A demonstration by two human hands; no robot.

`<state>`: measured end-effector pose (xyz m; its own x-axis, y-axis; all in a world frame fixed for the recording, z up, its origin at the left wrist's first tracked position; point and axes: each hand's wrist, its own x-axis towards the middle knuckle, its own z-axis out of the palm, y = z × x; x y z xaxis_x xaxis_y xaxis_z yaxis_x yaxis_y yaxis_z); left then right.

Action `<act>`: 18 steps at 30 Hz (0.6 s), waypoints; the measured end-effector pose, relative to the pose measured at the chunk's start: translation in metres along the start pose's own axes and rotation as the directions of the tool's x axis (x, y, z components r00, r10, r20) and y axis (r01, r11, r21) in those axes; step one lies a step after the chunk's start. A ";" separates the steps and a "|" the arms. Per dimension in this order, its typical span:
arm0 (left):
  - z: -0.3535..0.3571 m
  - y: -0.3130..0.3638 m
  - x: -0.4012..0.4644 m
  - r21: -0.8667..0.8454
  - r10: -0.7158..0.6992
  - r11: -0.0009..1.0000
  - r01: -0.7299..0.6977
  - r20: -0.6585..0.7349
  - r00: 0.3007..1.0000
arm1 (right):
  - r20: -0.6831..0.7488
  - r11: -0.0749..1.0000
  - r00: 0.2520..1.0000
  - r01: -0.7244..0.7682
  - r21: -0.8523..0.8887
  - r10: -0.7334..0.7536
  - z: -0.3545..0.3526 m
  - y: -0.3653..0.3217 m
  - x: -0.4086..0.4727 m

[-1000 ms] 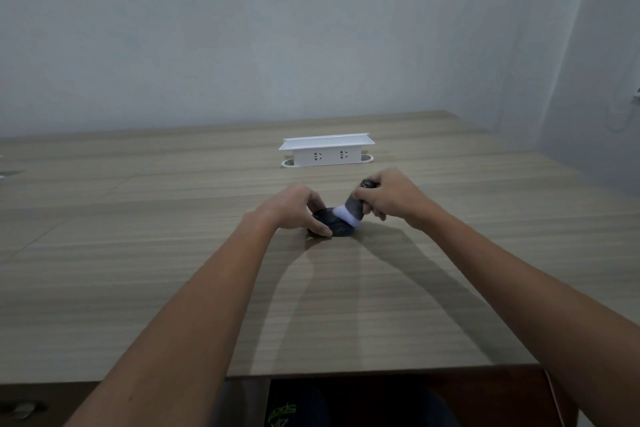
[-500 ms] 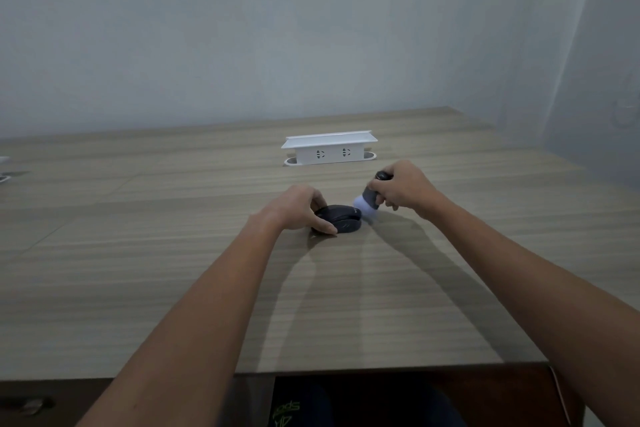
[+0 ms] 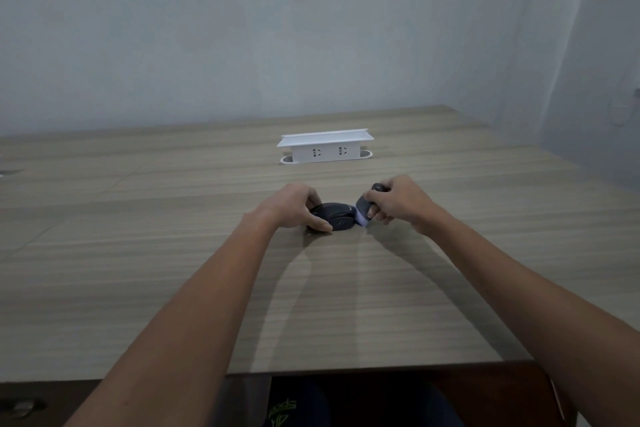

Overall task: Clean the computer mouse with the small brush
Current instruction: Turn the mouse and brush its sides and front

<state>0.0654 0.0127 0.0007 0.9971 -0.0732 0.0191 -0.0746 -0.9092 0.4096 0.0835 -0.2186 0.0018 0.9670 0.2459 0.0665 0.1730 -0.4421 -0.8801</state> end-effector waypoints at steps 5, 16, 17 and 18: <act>0.001 0.001 -0.001 0.012 -0.004 1.000 0.004 -0.015 1.000 | -0.044 0.999 0.998 0.053 -0.011 -0.054 -0.009 -0.006 -0.002; 0.000 0.000 -0.010 -0.086 -0.027 0.996 0.026 -0.014 1.000 | -0.106 0.958 0.952 0.282 -0.045 -0.286 0.004 -0.005 0.003; 0.001 0.000 -0.012 -0.106 -0.014 0.994 0.014 0.006 1.000 | -0.104 0.954 0.948 0.299 -0.031 -0.300 0.003 -0.005 0.002; 0.002 -0.001 -0.013 -0.123 0.007 0.992 -0.005 0.019 1.000 | -0.073 0.951 0.948 0.309 -0.013 -0.310 0.002 -0.005 0.001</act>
<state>0.0528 0.0138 -0.0022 0.9962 -0.0874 0.0044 -0.0770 -0.8514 0.5188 0.0830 -0.2145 0.0048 0.8768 0.3073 0.3698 0.4663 -0.3559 -0.8099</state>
